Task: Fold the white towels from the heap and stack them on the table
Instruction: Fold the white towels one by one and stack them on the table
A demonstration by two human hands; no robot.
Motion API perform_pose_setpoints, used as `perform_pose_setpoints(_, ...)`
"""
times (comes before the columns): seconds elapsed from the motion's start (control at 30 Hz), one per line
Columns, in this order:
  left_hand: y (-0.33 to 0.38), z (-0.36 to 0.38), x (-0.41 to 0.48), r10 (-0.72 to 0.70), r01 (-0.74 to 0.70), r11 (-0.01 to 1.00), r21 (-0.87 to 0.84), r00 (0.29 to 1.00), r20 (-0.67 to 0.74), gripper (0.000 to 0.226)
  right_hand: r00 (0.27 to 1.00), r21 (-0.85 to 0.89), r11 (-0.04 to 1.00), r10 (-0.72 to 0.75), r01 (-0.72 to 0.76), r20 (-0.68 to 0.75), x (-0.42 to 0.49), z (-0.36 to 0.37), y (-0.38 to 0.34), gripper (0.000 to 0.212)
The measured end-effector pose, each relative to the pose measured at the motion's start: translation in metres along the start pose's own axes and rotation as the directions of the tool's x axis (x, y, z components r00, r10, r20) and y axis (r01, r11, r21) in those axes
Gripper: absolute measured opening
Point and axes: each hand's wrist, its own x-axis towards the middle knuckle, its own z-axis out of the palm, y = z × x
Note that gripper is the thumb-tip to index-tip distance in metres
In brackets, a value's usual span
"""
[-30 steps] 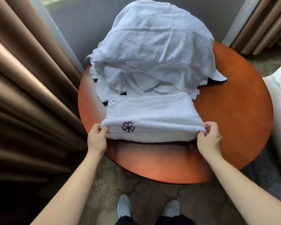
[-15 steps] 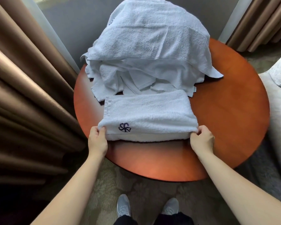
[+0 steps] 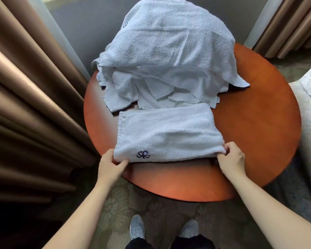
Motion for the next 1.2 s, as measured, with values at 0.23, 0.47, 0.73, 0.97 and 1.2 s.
perform_pose_setpoints(0.23,-0.004,-0.009,0.005,-0.037,0.039,0.999,-0.028,0.996,0.084,0.055,0.993,-0.041,0.999,0.032,-0.027,0.111,0.007,-0.01,-0.009,0.023)
perform_pose_setpoints(0.47,-0.003,-0.011,0.016,-0.032,0.035,0.997,-0.076,0.998,0.047,0.039,0.986,0.13,0.989,0.044,-0.066,0.164,0.013,-0.01,-0.013,0.014)
perform_pose_setpoints(0.73,0.051,0.035,0.016,0.591,-0.506,0.729,0.461,0.805,-0.052,0.039,0.904,-0.267,0.868,-0.372,0.419,0.209,0.016,0.008,-0.039,0.053)
perform_pose_setpoints(0.97,0.027,0.053,0.022,0.1,-0.397,0.575,0.716,0.902,0.42,0.095,0.87,-0.476,0.786,-0.154,0.395,0.468,0.015,0.019,-0.024,0.065)
perform_pose_setpoints(1.2,0.033,0.052,0.028,0.017,-0.362,0.554,0.749,0.905,0.425,0.083,0.86,-0.511,0.782,-0.061,0.356,0.507,0.026,0.02,-0.041,0.078)
